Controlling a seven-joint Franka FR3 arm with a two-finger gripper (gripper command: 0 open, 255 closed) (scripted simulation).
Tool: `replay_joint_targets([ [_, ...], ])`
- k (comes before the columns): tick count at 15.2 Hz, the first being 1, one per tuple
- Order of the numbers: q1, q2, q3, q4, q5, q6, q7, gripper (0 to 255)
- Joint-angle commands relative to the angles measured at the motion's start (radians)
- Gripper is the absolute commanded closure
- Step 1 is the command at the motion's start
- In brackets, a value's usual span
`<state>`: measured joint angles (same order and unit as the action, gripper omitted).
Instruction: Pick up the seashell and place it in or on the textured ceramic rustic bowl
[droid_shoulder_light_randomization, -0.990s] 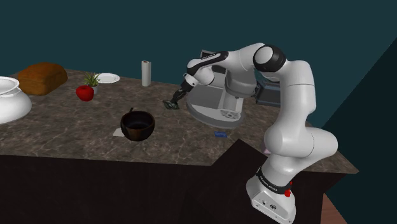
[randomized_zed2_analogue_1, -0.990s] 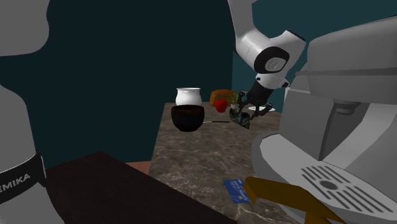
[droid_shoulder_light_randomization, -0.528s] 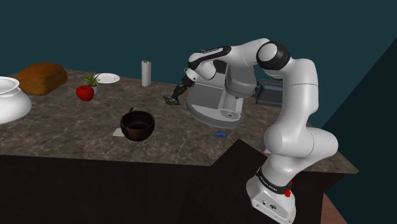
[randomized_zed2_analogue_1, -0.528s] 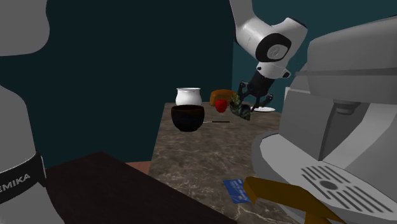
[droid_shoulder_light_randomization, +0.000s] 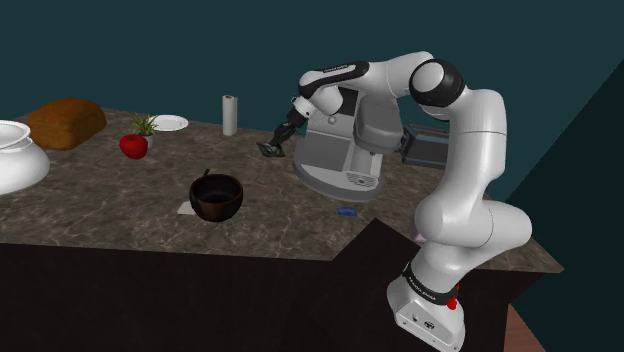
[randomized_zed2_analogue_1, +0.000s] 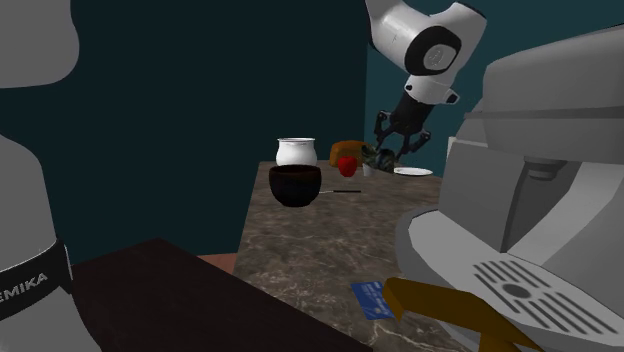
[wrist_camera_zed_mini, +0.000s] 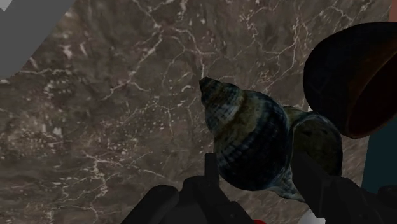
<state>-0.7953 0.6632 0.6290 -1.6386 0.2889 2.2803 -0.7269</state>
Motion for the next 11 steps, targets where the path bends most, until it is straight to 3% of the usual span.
replay_joint_targets([
  [1, -0.003, -0.015, 0.004, 0.004, 0.003, -0.016, 0.008, 255],
  [6, -0.009, -0.045, 0.011, 0.017, 0.007, -0.053, 0.024, 255],
  [11, 0.025, -0.120, 0.054, -0.115, 0.047, 0.046, 0.069, 255],
])
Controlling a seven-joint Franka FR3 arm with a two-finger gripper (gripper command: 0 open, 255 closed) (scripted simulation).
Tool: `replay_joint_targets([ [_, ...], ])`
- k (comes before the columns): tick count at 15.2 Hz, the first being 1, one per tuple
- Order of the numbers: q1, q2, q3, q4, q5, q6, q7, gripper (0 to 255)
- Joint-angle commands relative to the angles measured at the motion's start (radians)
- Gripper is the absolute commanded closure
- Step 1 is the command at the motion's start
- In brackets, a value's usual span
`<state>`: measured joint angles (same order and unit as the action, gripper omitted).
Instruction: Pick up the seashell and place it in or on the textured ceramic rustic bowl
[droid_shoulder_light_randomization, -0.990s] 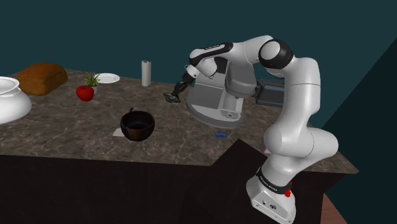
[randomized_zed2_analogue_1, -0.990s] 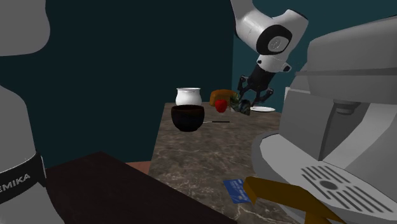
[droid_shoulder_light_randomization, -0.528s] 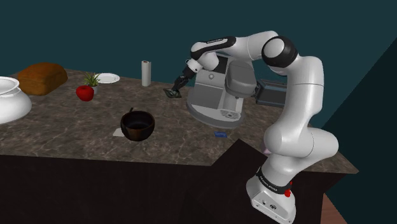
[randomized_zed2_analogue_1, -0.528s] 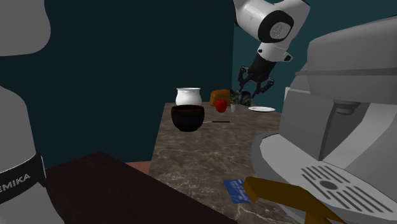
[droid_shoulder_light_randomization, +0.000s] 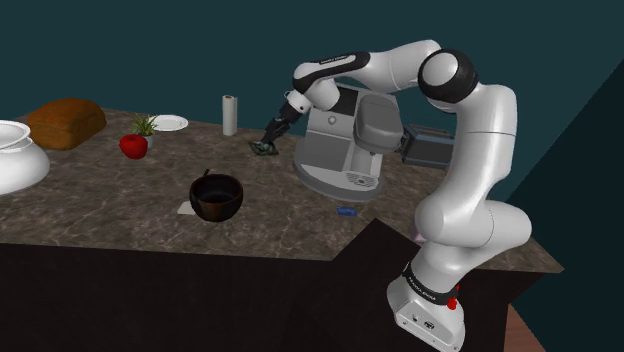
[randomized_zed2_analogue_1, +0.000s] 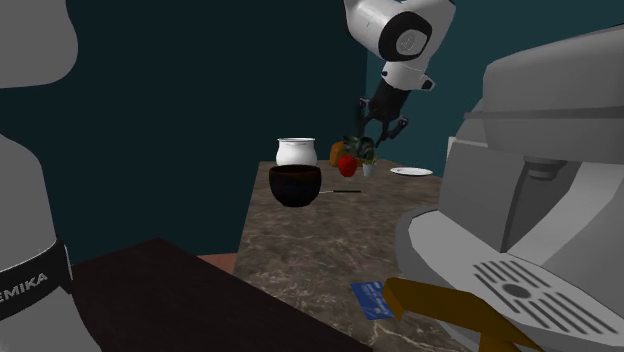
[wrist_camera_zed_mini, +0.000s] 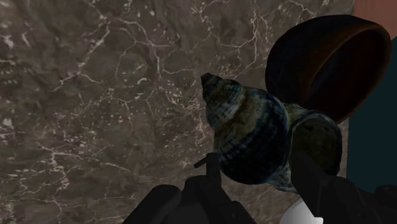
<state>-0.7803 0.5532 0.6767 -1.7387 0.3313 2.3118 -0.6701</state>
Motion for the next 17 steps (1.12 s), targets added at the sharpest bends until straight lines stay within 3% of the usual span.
replay_joint_targets([
  [1, 0.018, -0.022, 0.014, -0.037, 0.011, 0.034, 0.022, 255],
  [8, 0.100, -0.088, 0.064, -0.154, 0.047, 0.155, 0.111, 255],
  [17, 0.247, -0.108, 0.088, -0.218, 0.040, 0.289, 0.255, 255],
])
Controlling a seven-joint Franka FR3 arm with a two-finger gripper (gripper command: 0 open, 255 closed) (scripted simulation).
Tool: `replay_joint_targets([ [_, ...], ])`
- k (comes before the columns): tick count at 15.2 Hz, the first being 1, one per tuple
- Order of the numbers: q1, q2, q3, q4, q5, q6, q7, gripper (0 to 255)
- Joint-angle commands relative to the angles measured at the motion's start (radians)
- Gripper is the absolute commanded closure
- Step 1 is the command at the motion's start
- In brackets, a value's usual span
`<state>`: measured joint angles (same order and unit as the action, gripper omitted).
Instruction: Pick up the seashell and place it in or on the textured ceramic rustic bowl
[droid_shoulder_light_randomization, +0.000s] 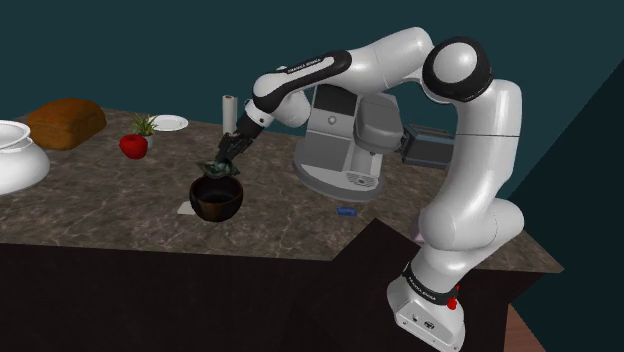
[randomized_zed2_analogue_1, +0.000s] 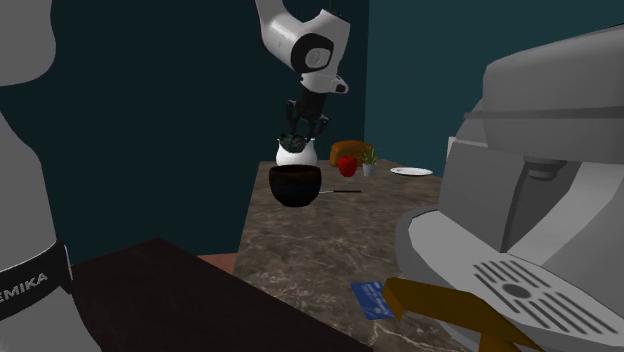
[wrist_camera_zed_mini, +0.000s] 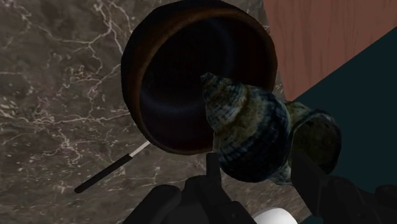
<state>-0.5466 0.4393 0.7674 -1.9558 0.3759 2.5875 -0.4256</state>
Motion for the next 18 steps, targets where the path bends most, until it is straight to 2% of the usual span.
replay_joint_targets([
  [1, 0.016, 0.015, -0.005, -0.004, -0.006, 0.024, 0.007, 255],
  [13, 0.057, 0.142, -0.043, -0.021, -0.034, 0.148, -0.037, 255],
  [18, 0.057, 0.142, -0.043, -0.021, -0.034, 0.148, -0.037, 255],
])
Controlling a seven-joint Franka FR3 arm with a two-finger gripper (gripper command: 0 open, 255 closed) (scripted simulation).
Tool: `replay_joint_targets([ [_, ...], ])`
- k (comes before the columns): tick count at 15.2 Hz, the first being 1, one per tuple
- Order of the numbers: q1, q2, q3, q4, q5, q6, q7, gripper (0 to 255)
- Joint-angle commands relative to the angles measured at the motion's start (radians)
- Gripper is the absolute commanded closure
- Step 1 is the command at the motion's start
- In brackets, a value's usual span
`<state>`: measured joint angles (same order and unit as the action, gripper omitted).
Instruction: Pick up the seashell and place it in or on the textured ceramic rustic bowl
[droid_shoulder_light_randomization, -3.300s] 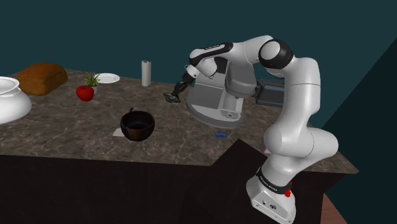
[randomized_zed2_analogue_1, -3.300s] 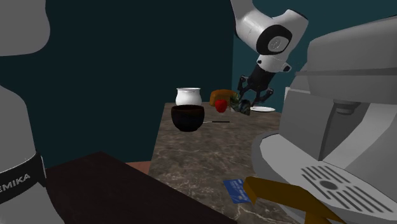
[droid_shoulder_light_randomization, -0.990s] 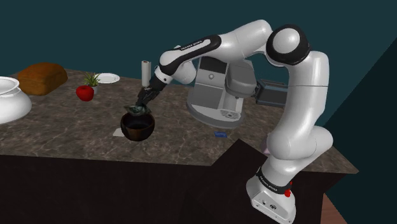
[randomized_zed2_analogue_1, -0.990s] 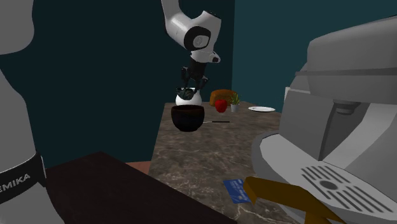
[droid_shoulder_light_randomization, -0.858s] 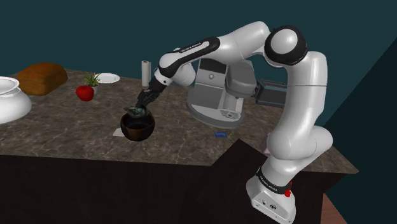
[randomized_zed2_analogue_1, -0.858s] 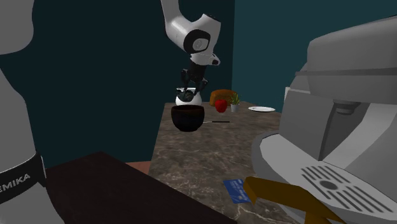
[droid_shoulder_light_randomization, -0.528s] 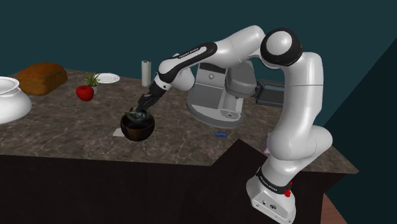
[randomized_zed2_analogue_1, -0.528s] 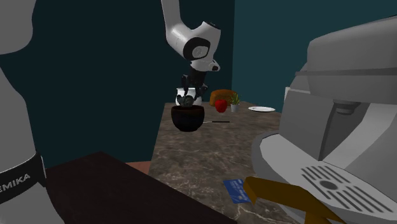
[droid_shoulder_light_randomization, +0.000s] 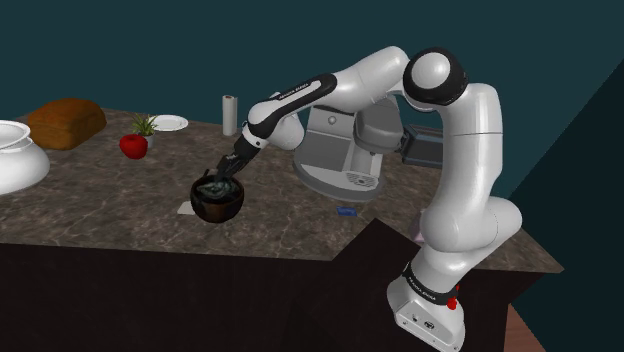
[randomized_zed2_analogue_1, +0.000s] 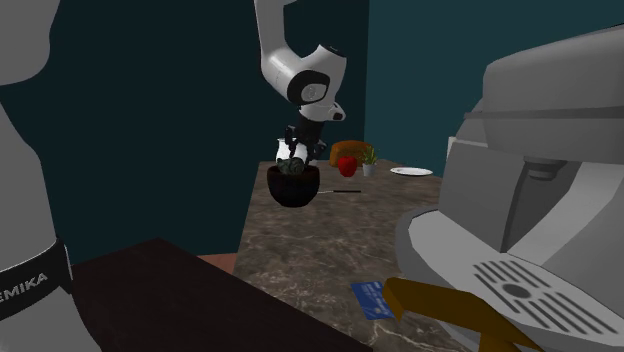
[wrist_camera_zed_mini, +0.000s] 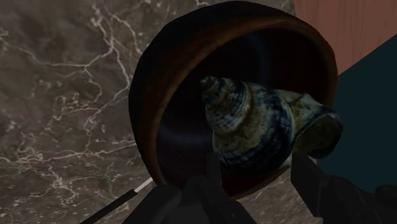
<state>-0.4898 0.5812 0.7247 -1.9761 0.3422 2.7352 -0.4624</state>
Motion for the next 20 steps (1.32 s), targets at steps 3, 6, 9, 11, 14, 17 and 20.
replay_joint_targets([
  [3, 0.000, 0.000, 0.000, 0.000, 0.000, 0.000, 0.000, 255],
  [6, 0.000, 0.000, 0.000, 0.000, 0.000, 0.000, 0.000, 0],
  [9, 0.000, 0.000, 0.000, 0.000, 0.000, 0.001, 0.000, 0],
  [11, -0.057, -0.061, 0.034, -0.028, 0.027, -0.042, -0.017, 0],
  [14, -0.108, -0.116, 0.063, -0.048, 0.055, -0.084, -0.035, 0],
  [17, -0.108, -0.116, 0.062, -0.048, 0.055, -0.084, -0.035, 0],
  [20, -0.108, -0.116, 0.062, -0.048, 0.055, -0.084, -0.035, 0],
])
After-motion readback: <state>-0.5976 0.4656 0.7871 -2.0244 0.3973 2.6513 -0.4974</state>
